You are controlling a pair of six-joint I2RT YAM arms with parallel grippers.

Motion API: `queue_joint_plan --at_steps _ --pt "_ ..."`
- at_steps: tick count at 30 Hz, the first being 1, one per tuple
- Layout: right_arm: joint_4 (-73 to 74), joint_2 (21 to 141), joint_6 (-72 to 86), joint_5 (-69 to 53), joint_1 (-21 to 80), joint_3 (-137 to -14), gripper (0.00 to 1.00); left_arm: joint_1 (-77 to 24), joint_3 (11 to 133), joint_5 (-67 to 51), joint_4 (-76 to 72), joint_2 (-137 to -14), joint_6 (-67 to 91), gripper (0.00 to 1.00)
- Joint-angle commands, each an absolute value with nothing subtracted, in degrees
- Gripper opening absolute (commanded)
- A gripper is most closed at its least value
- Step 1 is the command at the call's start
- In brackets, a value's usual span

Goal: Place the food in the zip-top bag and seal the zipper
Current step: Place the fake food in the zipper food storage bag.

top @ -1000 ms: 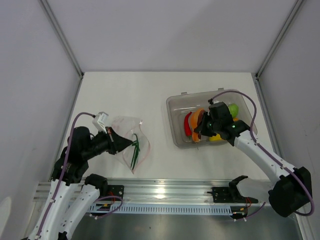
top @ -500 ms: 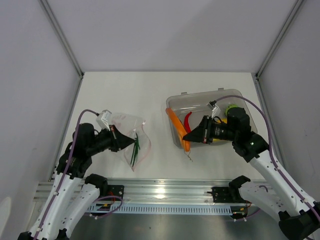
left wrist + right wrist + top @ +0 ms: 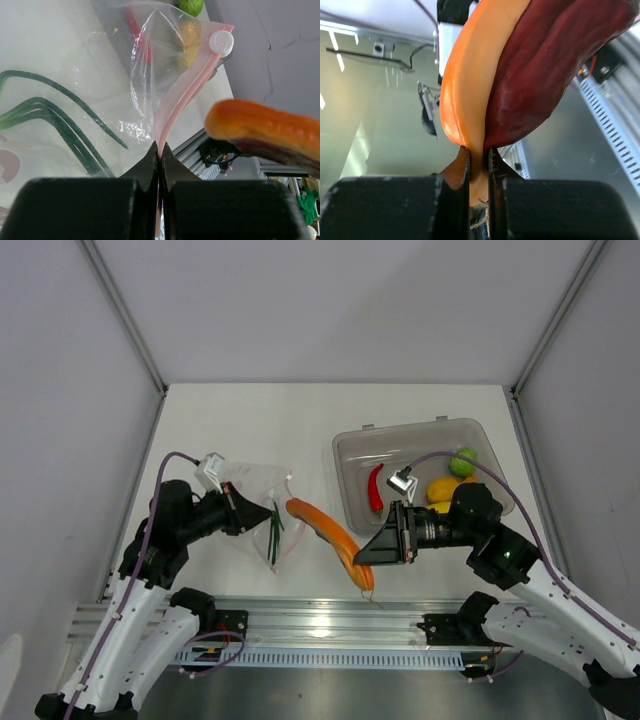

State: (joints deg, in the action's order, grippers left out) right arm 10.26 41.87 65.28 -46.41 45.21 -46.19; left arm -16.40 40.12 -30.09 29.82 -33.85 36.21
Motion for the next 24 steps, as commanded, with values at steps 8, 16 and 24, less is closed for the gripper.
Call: queue_joint_plan --at_steps 8,16,24 --pt "1.5 42.8 69.61 -39.03 55.37 -45.0 0.0 -16.7 40.69 -29.88 27.33 -33.32 37.7 0.01" --pt "-8.15 47.46 73.03 -38.76 55.72 -40.79 0.0 -16.7 42.1 -30.14 30.67 -29.97 37.97 0.01" --pt "-15.8 57.81 73.91 -38.76 55.28 -42.8 0.0 -16.7 40.08 -32.96 30.5 -26.99 39.99 0.01"
